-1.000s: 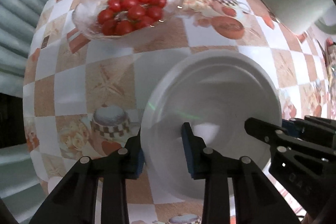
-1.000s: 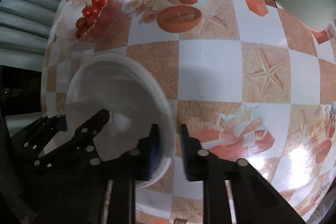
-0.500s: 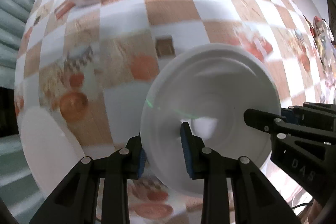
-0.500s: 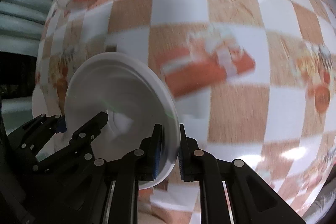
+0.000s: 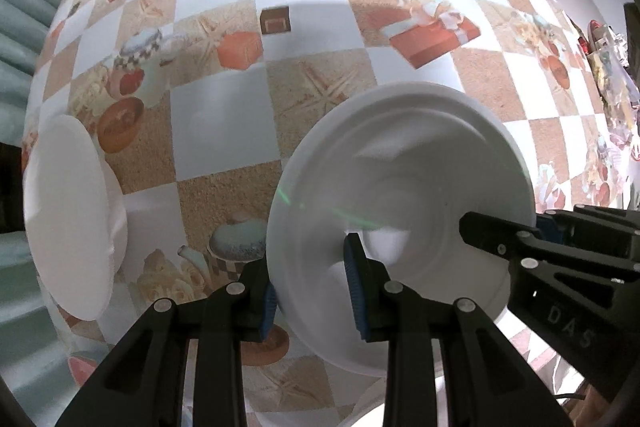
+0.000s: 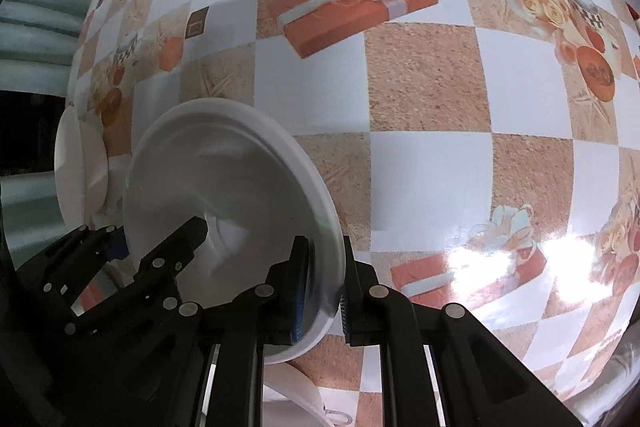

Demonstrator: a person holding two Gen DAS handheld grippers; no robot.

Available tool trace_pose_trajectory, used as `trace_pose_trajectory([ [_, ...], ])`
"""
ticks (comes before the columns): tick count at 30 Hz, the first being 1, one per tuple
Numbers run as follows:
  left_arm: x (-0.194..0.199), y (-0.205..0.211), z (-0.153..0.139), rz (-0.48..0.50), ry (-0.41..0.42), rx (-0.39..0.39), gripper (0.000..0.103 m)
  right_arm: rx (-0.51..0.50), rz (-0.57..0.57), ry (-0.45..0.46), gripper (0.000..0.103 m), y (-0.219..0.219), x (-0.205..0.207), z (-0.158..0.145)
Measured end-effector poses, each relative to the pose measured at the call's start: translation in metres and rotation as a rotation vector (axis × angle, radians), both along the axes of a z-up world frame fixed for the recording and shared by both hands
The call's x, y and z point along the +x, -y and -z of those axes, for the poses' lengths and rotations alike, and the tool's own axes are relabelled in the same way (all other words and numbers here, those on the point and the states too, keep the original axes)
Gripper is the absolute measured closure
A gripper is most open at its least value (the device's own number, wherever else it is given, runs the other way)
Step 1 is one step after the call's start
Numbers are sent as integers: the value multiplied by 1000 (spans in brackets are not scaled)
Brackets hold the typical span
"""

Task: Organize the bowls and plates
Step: 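Lift the white bowl with both tools and carry it over the bowl stack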

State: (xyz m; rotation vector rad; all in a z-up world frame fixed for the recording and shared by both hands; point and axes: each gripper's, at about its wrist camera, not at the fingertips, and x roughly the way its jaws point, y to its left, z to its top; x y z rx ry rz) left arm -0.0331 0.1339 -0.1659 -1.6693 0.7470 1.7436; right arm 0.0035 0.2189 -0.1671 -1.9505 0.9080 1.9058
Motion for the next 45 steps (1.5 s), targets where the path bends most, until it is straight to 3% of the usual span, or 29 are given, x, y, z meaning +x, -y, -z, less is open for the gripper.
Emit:
trace_pose_trajectory([
  [16,10,22,-97,-11,-123,82,70,50,13,-91,87,-2,17,-78],
  [25,19,38,-121,-9,-132,113,70,82,-3,-112,87,21,35,-114],
  [38,66,75,-126,94,-77,106,71,83,-15,-70,87,57,80,-126],
  [45,69,87,-102,54,72,106,81,55,23,-10,87,69,109,-106],
])
